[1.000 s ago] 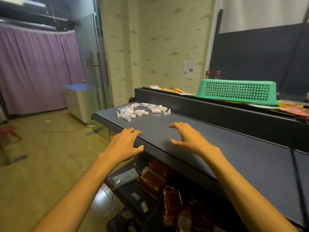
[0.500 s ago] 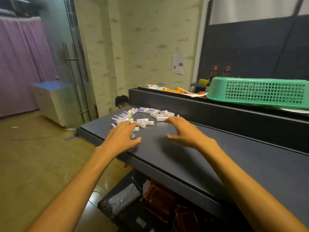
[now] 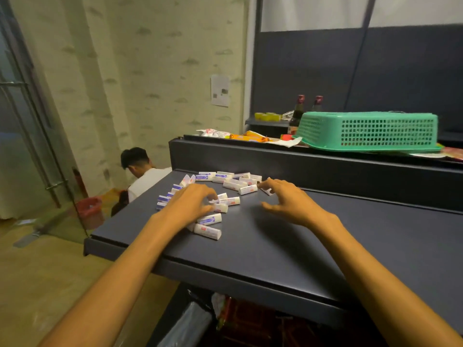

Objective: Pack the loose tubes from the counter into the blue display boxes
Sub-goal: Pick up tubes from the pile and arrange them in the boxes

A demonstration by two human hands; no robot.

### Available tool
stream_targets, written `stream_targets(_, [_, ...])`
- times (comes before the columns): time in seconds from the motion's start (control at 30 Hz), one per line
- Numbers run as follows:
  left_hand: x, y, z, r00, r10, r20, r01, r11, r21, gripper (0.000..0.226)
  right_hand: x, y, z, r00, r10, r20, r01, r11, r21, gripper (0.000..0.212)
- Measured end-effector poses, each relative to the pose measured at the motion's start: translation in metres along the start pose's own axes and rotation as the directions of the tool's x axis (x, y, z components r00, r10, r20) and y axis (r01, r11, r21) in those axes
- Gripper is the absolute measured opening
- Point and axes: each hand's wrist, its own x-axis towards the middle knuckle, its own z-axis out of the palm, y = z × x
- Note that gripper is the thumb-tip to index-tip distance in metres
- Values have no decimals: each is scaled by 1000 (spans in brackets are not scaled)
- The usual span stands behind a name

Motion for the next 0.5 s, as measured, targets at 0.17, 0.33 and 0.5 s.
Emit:
stream_targets(0.17, [19,-8,10,996,46,75,-44,998,-35,20,0,4,-4,995,92,-25,-91,996,24,47])
stream_targets(0.33, [26,-10,11,991,70,112,-67,997,-36,22,-2,11,-8,993,112,-44,-110,993,46,47])
stream_targets(0.5, [20,-10,7,997,69,20,-66,993,-97,19,-1,14,-9,994,103,-45,-100,994,49,46])
